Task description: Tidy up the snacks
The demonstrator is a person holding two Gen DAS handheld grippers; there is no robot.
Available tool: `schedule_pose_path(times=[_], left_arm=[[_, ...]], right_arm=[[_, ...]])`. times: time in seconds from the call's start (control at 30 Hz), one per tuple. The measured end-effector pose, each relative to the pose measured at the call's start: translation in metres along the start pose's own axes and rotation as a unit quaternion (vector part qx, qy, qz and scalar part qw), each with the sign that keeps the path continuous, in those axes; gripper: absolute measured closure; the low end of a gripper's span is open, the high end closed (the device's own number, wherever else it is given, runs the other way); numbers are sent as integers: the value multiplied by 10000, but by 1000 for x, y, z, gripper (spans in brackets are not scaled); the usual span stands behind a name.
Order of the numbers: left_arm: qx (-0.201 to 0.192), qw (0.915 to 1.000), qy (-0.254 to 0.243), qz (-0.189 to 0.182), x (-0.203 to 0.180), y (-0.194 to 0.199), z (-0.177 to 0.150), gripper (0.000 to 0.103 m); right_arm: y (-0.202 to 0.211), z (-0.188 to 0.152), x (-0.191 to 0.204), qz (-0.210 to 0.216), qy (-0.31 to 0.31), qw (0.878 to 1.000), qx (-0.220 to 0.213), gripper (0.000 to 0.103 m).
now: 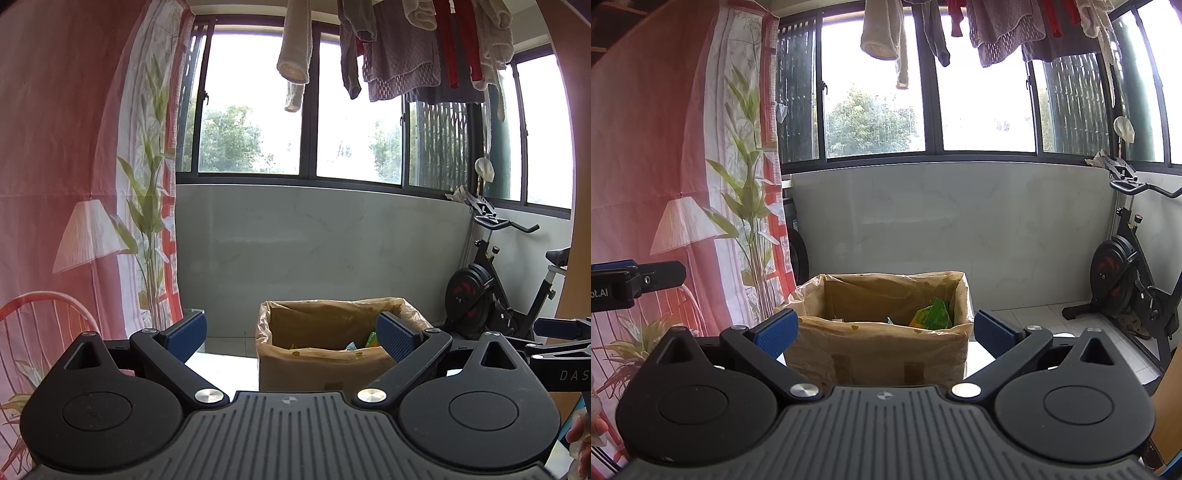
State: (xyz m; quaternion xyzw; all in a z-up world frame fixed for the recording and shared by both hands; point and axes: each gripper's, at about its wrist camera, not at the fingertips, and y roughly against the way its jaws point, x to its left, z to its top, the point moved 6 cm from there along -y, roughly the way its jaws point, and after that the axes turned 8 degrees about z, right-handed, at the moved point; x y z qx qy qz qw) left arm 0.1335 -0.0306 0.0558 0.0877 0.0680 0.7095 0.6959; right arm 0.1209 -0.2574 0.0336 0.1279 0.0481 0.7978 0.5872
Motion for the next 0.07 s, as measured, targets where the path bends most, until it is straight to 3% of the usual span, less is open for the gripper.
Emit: schedule_pose_path(times=[0.07], left_arm=[[81, 9999, 23, 61, 1, -4, -3, 3]], right_arm=[[-2, -1, 0, 2, -19, 10000, 15, 0]])
